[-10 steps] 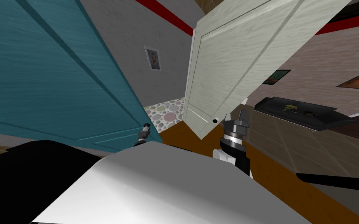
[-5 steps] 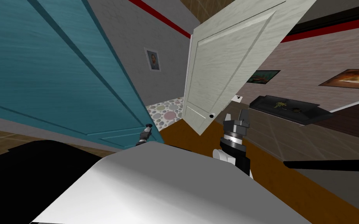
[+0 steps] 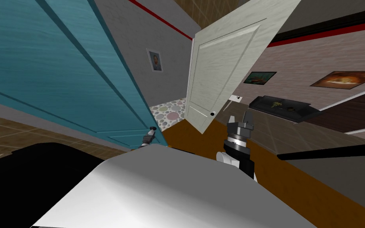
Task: Pull the door open
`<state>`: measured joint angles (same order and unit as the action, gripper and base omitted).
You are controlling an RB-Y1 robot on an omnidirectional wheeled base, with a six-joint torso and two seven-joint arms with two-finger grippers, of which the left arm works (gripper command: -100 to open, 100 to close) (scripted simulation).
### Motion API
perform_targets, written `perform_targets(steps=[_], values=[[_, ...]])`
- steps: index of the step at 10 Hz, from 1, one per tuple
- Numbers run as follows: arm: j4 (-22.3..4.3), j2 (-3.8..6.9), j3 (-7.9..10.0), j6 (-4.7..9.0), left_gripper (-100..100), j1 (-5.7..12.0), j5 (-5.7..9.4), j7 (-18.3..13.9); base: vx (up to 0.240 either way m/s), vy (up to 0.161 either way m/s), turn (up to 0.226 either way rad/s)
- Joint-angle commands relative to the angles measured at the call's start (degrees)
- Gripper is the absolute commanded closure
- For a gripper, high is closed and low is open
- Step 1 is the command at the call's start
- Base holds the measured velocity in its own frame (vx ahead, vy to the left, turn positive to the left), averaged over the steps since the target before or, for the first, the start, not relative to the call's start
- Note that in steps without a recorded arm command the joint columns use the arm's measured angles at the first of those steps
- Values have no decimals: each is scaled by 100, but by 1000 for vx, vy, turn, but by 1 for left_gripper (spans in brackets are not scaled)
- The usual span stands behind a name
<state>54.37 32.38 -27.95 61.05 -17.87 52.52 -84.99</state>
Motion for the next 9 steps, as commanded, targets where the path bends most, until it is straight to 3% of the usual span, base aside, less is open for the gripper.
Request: perform_targets(steps=[1, 2, 3, 9], values=[[-10, 27, -109, 86, 100, -9, -70, -66, -214, 28, -35], [-21, 10, -76, 47, 100, 2, -50, -39, -93, 10, -18], [-29, 49, -202, 135, 100, -41, -121, -107, -138, -3, -81], [-24, 230, -532, 441, 100, -150, -321, -312, -191, 41, -90]])
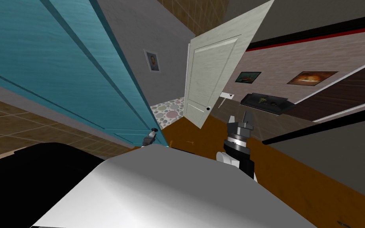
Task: Pull the door open
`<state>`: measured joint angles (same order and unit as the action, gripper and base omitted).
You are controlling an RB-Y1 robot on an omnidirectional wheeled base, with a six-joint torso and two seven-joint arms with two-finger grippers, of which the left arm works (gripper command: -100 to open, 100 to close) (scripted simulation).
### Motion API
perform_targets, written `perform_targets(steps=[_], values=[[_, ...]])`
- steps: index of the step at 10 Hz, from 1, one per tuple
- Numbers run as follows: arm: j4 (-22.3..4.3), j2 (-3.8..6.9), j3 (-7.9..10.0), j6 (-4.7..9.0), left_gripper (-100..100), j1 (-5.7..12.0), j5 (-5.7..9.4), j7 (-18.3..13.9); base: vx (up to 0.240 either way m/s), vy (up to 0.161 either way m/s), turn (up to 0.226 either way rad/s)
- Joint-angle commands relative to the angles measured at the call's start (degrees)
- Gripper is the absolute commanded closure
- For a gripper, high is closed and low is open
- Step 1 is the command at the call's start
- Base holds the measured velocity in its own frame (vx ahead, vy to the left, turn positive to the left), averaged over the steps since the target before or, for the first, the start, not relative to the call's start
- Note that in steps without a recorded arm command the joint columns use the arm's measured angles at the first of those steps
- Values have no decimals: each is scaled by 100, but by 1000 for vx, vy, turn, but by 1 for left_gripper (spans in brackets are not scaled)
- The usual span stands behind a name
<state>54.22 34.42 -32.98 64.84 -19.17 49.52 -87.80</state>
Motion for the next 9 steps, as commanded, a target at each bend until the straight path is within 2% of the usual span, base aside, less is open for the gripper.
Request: perform_targets(steps=[1, 2, 3, 4, 9], values=[[-8, 54, -81, 110, 100, -36, -51, -62, -200, 20, -83], [-7, 85, -138, 163, 100, -55, -86, -98, -218, 18, -76], [12, 71, -102, 106, 100, -45, -64, -62, -98, 9, -20], [-42, 98, -178, 175, 100, -54, -103, -127, -123, 24, -107], [-204, 193, -346, 392, 100, -38, -193, -316, -194, 33, -119]])
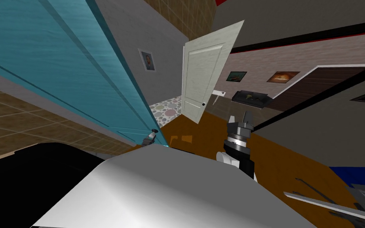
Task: Pull the door open
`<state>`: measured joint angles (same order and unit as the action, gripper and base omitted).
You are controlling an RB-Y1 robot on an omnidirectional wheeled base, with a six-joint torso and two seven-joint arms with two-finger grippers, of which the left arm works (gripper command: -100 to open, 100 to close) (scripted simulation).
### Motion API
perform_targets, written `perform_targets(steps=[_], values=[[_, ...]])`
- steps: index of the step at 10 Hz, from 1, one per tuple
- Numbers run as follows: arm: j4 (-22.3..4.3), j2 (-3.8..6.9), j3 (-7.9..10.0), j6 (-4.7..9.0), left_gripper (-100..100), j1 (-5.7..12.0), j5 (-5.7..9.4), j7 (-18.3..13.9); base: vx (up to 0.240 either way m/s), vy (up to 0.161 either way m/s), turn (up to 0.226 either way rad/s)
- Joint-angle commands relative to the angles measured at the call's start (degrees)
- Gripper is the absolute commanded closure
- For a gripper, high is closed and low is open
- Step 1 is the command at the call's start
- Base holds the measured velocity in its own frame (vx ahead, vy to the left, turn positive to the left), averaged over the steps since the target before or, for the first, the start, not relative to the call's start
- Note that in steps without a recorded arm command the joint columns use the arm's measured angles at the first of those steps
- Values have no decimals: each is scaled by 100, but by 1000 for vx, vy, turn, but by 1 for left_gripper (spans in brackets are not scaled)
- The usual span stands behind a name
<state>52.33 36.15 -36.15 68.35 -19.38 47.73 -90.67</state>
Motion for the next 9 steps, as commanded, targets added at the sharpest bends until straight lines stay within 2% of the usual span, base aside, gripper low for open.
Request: perform_targets(steps=[1, 4, 5, 6, 9], values=[[-53, 42, -68, 91, 100, -13, -35, -74, -211, 29, -128], [-156, 103, -175, 230, 100, -3, -92, -195, -196, 40, -115], [-151, 82, -170, 186, 100, 1, -89, -171, -84, 8, -23], [-401, 42, -261, 434, 100, -39, -144, -289, -44, 4, -66], [-800, -20, -387, 848, 100, -97, -222, -470, -38, 10, -53]])
